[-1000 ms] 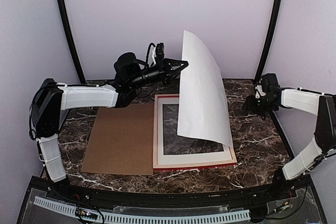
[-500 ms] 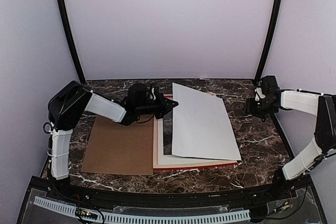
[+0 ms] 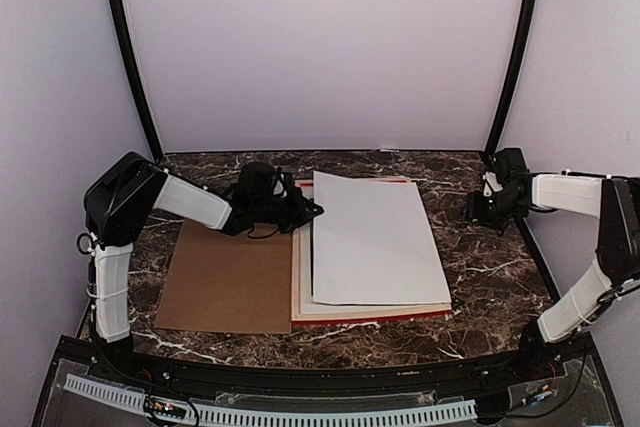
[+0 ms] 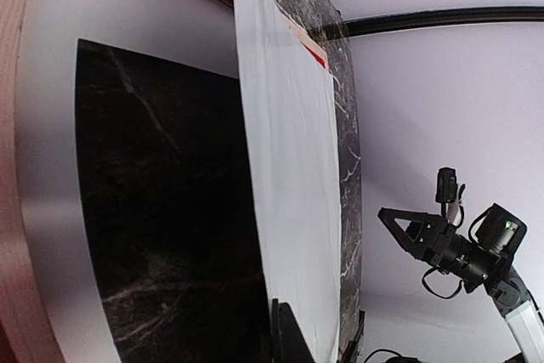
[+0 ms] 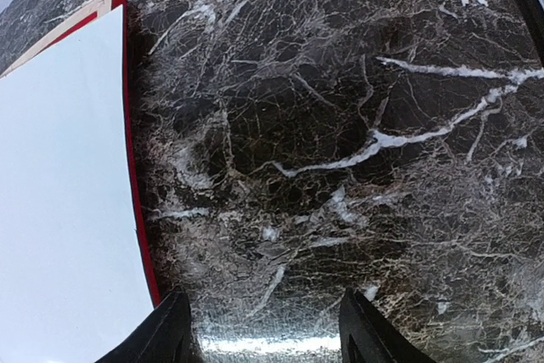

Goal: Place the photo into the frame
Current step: Place the photo on the mat board.

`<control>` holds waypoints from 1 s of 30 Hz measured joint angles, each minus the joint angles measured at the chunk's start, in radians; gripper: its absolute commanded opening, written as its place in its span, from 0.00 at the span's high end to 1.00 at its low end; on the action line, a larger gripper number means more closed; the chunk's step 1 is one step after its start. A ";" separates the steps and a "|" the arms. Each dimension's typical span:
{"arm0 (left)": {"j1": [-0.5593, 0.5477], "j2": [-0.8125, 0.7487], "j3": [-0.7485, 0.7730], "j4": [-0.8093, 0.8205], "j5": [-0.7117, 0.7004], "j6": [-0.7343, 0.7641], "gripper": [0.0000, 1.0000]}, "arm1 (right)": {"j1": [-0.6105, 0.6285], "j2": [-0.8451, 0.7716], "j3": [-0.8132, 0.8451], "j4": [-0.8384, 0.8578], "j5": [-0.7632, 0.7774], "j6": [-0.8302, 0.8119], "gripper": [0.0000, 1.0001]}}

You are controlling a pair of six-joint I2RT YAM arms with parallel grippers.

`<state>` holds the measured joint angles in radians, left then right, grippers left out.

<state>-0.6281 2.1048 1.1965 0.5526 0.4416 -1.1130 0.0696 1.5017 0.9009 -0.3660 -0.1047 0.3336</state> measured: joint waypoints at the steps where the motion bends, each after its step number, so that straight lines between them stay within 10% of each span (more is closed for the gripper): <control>1: 0.004 -0.006 -0.002 -0.011 -0.006 0.012 1.00 | 0.000 0.004 0.000 0.000 -0.004 0.000 0.39; 30: 0.029 -0.045 -0.006 -0.172 -0.086 0.172 1.00 | 0.001 0.024 -0.011 0.027 -0.031 -0.018 0.32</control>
<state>-0.5991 2.0598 1.1900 0.3805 0.3557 -0.9413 0.0708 1.5257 0.8894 -0.3386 -0.1356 0.3153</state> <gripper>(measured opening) 0.006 0.678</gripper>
